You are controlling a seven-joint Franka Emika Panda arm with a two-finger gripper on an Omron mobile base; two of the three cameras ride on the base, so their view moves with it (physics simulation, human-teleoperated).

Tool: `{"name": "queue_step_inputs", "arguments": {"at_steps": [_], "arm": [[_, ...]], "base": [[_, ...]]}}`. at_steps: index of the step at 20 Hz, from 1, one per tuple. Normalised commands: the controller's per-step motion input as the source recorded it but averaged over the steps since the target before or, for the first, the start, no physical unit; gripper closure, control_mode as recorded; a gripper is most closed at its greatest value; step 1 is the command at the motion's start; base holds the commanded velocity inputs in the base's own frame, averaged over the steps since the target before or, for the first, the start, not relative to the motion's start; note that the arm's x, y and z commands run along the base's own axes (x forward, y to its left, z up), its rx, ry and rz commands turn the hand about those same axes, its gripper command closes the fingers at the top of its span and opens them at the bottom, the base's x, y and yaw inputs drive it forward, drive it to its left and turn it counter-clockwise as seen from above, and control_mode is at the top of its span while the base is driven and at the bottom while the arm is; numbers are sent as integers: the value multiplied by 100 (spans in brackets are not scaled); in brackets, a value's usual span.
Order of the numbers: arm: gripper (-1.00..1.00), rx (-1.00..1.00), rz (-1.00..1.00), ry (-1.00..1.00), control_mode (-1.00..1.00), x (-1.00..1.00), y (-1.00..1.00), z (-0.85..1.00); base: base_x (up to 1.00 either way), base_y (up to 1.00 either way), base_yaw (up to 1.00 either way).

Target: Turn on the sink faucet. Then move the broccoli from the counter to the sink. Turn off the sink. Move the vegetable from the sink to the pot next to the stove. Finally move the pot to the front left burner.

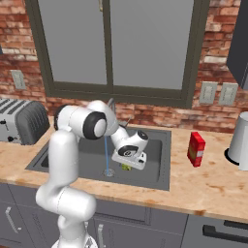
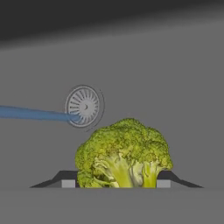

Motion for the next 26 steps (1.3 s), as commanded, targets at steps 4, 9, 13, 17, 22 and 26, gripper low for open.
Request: {"name": "queue_step_inputs", "arguments": {"at_steps": [4,9,13,17,22,26], "arm": [[100,0,0,0,-100,18,0,-16],[100,0,0,0,-100,19,0,-18],[100,0,0,0,-100,19,0,-19],[100,0,0,0,-100,16,0,-20],[100,0,0,0,-100,17,0,-21],[100,0,0,0,-100,16,0,-22]], "base": [[0,0,0],[0,0,0],[0,0,0],[0,0,0],[0,0,0],[0,0,0]]}}
